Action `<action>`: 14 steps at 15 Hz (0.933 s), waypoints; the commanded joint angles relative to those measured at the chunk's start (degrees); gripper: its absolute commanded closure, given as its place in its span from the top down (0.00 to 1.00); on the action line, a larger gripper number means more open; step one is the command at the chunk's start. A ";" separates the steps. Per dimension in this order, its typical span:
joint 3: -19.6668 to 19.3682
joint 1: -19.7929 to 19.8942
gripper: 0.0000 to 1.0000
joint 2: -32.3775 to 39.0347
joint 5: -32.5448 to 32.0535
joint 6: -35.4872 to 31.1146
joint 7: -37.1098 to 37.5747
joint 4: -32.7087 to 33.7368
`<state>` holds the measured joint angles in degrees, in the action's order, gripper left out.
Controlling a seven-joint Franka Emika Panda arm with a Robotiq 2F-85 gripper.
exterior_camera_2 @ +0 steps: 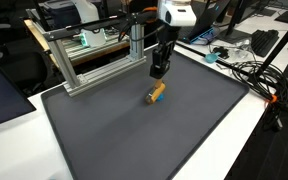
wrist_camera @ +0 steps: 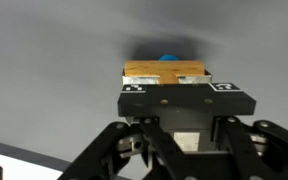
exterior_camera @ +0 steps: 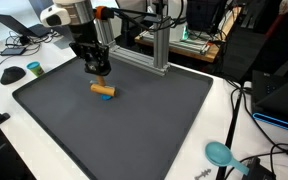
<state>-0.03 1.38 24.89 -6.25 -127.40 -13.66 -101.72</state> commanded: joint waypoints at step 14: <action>0.01 -0.07 0.22 5.06 -1.31 -0.17 -0.29 1.01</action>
<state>-0.03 1.30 25.60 -6.49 -127.33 -13.76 -101.15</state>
